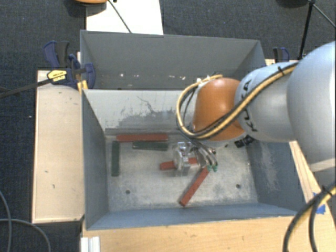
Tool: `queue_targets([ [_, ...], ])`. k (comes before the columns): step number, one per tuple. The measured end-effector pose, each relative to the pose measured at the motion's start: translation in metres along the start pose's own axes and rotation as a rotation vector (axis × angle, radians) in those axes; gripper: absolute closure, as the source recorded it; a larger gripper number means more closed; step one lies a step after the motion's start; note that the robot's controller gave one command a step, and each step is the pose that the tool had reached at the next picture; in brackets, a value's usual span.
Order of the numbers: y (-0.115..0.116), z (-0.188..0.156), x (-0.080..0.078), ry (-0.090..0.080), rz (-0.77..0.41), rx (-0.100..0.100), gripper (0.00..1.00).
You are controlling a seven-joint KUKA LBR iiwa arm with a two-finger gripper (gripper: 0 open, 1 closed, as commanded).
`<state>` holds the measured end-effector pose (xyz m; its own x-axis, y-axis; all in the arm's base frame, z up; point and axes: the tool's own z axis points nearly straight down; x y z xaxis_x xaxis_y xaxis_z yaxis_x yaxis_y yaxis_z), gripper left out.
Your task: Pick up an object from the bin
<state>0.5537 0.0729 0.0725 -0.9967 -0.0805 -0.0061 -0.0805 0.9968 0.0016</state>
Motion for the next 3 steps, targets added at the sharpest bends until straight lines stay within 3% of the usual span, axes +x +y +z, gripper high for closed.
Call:
queue_targets([
  [1, 0.0, 0.002, 0.002, 0.005, 0.003, 0.001, 0.0],
  [2, 0.0, 0.002, 0.002, 0.005, 0.004, 0.001, 0.0],
  [3, -0.048, -0.02, 0.0, 0.005, 0.01, -0.001, 0.0],
])
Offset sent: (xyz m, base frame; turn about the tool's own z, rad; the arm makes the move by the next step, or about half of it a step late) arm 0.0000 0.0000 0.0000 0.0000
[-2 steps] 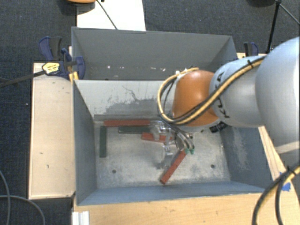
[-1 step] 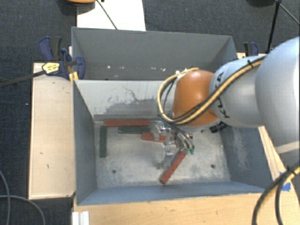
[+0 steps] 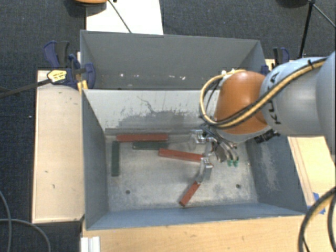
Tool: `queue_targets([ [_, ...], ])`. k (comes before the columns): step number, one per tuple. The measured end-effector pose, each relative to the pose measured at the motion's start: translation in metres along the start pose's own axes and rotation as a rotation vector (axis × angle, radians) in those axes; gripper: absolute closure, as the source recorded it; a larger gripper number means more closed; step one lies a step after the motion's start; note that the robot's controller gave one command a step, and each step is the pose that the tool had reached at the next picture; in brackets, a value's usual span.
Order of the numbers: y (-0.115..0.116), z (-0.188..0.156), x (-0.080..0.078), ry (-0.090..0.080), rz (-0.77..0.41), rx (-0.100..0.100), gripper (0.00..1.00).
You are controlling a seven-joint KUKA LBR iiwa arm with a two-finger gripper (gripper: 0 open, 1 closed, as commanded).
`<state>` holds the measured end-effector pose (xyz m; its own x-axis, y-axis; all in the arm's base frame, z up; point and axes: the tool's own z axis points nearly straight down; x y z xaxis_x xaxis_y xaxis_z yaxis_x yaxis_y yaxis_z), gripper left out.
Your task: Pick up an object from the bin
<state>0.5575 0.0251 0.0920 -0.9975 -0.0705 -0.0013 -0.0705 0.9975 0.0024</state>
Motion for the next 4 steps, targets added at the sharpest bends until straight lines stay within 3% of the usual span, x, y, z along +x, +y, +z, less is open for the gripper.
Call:
queue_targets([
  [1, -0.024, 0.004, -0.016, -0.005, 0.036, 0.006, 0.0],
  [2, 0.028, 0.022, -0.013, 0.0, 0.226, 0.001, 1.0],
  [3, 0.028, 0.022, -0.013, 0.0, 0.227, 0.001, 1.0],
  [4, 0.028, -0.135, -0.026, -0.005, 0.261, 0.001, 1.0],
])
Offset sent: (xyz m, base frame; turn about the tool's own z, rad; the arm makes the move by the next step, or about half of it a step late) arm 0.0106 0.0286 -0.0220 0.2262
